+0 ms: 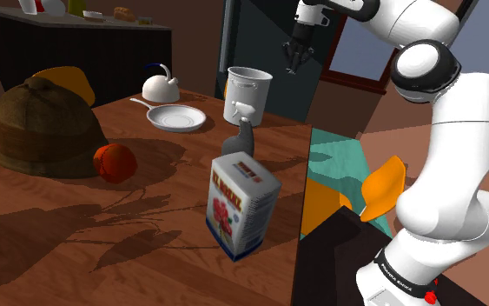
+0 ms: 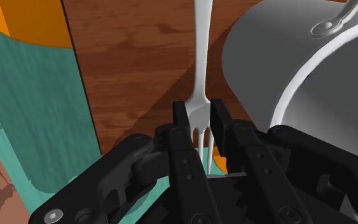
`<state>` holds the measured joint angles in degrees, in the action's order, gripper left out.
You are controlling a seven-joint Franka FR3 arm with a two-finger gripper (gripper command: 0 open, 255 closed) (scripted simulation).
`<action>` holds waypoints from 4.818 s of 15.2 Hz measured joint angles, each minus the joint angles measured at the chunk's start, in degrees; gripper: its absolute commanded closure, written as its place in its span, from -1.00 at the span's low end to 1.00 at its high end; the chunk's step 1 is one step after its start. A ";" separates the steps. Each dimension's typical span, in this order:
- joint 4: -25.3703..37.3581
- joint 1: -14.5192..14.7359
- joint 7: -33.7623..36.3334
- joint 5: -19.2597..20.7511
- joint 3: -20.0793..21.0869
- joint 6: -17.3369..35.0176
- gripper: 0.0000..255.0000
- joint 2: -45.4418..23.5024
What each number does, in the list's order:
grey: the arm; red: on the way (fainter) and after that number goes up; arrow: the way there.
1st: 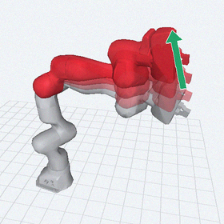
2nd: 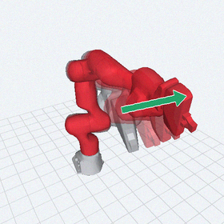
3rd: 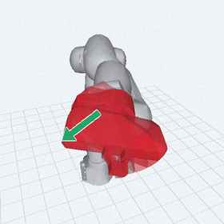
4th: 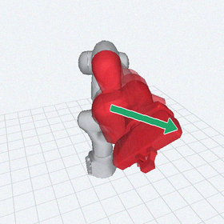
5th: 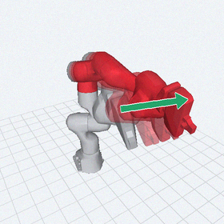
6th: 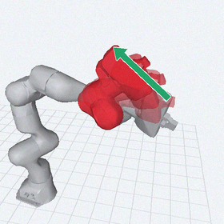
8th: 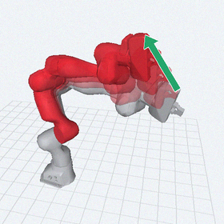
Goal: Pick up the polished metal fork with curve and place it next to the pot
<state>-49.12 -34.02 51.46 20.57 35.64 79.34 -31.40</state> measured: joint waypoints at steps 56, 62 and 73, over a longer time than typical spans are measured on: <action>-46.78 -9.09 5.80 1.31 -1.86 43.95 1.00 1.21; -46.84 -9.05 5.88 1.44 -1.95 44.16 1.00 1.06; -44.80 -9.50 4.84 -0.36 -0.80 40.09 -1.00 3.49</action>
<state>-93.93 -43.53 56.29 20.21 34.84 119.43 -27.92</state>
